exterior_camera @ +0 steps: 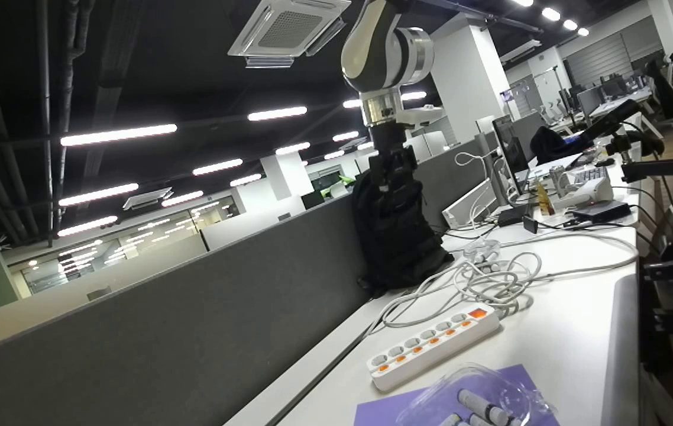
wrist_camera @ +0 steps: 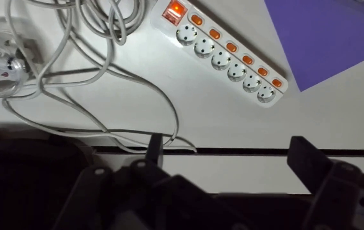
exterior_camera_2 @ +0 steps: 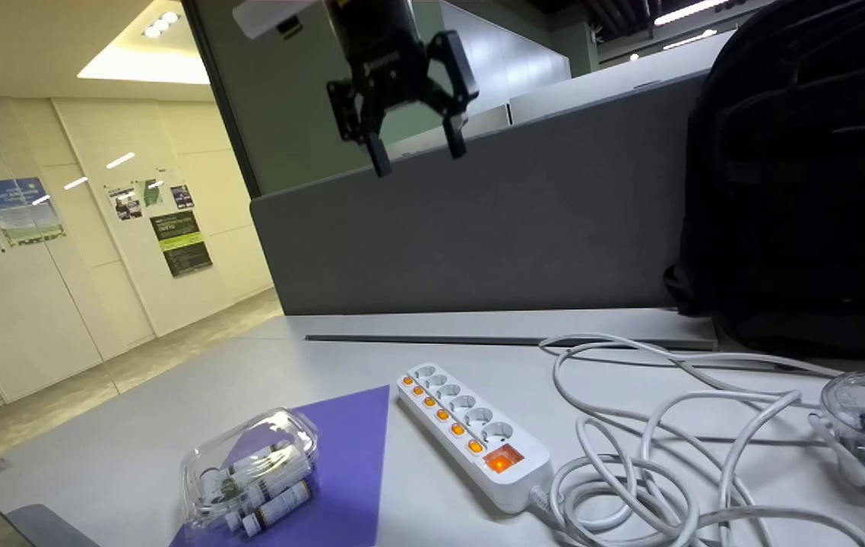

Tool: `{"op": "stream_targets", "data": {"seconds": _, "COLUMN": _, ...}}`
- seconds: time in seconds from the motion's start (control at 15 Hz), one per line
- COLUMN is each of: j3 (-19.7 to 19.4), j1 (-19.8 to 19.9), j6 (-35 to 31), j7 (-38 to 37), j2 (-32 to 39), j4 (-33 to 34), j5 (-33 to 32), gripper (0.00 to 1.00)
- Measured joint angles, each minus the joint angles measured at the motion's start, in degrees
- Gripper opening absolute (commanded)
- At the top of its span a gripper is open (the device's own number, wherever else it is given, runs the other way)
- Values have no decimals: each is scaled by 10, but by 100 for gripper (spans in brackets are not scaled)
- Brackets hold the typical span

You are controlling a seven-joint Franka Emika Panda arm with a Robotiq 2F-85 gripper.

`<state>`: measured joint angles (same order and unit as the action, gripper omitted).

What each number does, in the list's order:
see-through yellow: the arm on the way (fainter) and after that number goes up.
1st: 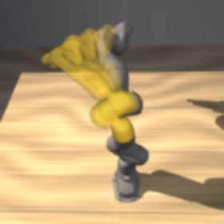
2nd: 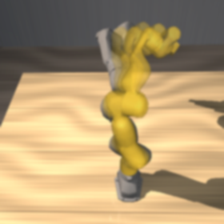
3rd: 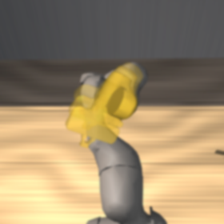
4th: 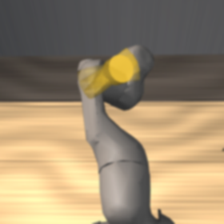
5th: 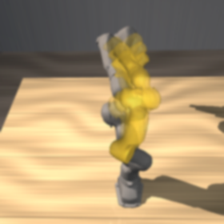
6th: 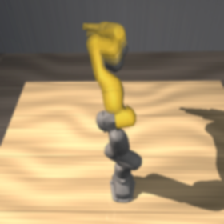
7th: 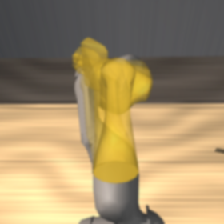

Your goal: Turn on the fourth switch from the left on the extension cable.

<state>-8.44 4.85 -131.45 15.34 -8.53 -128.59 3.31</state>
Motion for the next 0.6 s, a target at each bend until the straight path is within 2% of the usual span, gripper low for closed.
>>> {"op": "stream_targets", "data": {"seconds": 0.33, "j3": 23, "j1": -20, "j6": -74, "j7": 5, "j2": 33, "j4": -80, "j5": 36, "gripper": 100}}
{"op": "stream_targets", "data": {"seconds": 0.6, "j3": 26, "j1": -20, "j6": -80, "j7": 5, "j2": 42, "j4": -84, "j5": 36, "gripper": 100}}
